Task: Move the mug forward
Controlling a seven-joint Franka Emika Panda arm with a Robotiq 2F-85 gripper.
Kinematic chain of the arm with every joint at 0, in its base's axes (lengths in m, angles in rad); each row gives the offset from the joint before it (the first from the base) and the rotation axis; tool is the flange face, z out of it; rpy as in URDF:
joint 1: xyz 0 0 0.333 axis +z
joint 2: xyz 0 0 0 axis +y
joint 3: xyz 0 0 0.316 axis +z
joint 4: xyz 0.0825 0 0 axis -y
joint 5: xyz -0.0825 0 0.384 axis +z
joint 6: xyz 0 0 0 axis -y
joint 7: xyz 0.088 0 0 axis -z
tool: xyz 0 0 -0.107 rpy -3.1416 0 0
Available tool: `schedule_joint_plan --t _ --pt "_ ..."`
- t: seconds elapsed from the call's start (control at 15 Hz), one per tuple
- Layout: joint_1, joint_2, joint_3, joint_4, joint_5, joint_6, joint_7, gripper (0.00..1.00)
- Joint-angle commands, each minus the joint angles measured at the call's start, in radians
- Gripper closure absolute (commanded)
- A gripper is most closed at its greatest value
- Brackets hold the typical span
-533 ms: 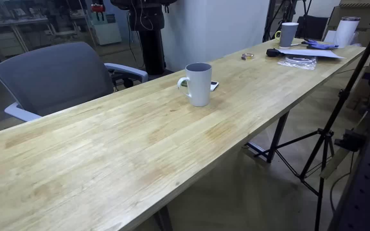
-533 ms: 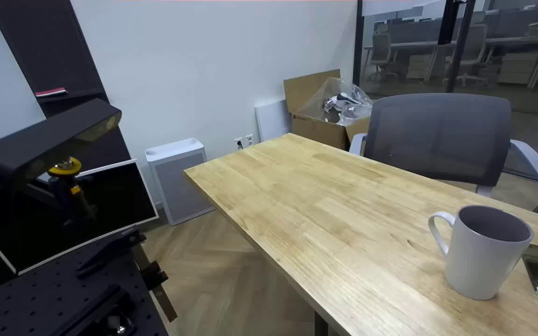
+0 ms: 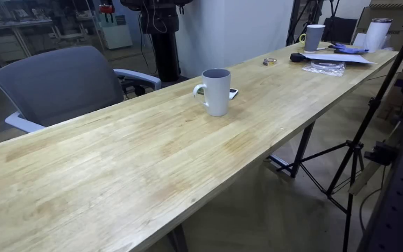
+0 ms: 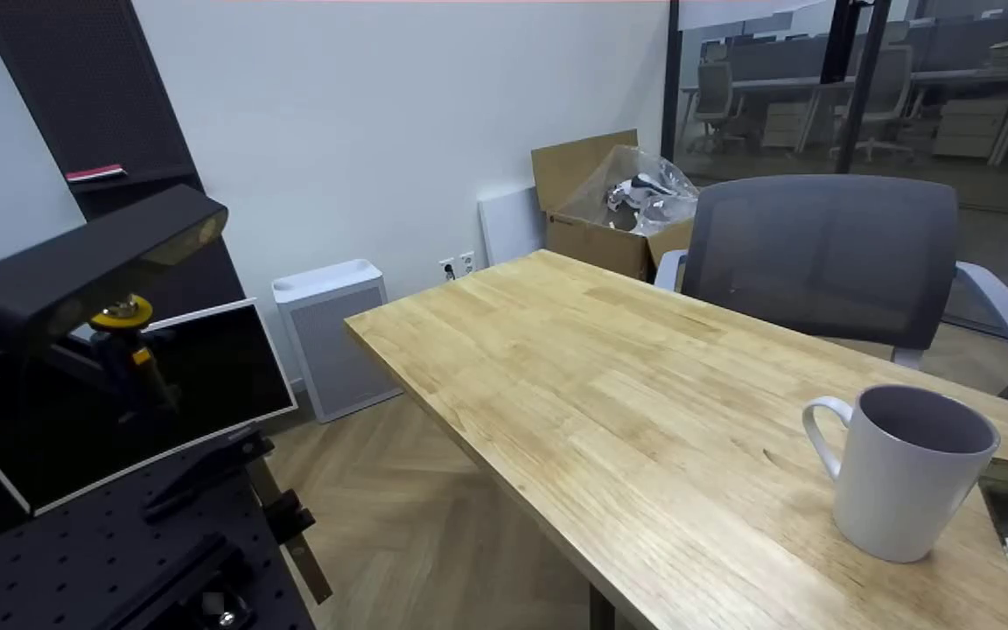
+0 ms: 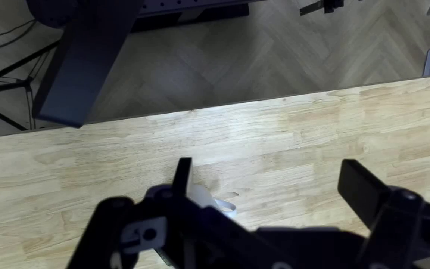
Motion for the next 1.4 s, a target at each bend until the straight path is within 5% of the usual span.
schedule_joint_plan --t 0.0,0.67,1.33 --pt "-0.022 0.005 0.017 0.002 0.010 -0.002 -0.010 0.00" --pt "0.001 0.066 0.030 0.015 0.018 0.156 -0.067 0.00" --pt "0.033 0.411 0.057 0.207 0.111 0.385 -0.076 0.00"
